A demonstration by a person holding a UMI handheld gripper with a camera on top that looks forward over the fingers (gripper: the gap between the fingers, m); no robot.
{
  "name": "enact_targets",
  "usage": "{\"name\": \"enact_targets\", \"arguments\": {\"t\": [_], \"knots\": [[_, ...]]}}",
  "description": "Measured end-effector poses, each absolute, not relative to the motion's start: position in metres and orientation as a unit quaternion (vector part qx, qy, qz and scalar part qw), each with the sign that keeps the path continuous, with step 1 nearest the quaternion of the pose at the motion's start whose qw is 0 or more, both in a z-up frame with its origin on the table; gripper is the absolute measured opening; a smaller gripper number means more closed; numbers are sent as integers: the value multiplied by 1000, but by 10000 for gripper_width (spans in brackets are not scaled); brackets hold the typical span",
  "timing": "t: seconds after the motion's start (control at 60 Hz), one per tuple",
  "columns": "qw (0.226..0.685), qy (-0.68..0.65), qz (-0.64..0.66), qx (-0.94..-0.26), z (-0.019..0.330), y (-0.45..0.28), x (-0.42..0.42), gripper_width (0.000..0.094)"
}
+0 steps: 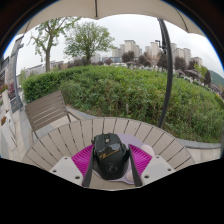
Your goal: Arrange mouse
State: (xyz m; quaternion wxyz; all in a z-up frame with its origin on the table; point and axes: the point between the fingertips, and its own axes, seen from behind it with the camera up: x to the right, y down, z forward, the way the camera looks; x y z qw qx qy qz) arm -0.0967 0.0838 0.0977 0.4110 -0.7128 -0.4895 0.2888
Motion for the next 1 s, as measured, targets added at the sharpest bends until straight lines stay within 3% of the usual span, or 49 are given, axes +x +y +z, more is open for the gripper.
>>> {"name": "enact_targets", "arguments": {"t": [0.217, 0.3, 0.417, 0.467, 0.65, 0.8, 1.0], "knots": [[398, -494, 252, -731, 18, 129, -139, 600], [388, -498, 245, -736, -9, 132, -145, 642], [382, -504, 240, -737, -10, 131, -144, 750], [384, -504, 229, -739, -1, 134, -135, 871], [370, -522, 232, -733, 71, 103, -71, 843], [347, -540, 226, -733, 126, 59, 32, 844], [331, -552, 210, -736, 159, 5, 158, 842]]}}
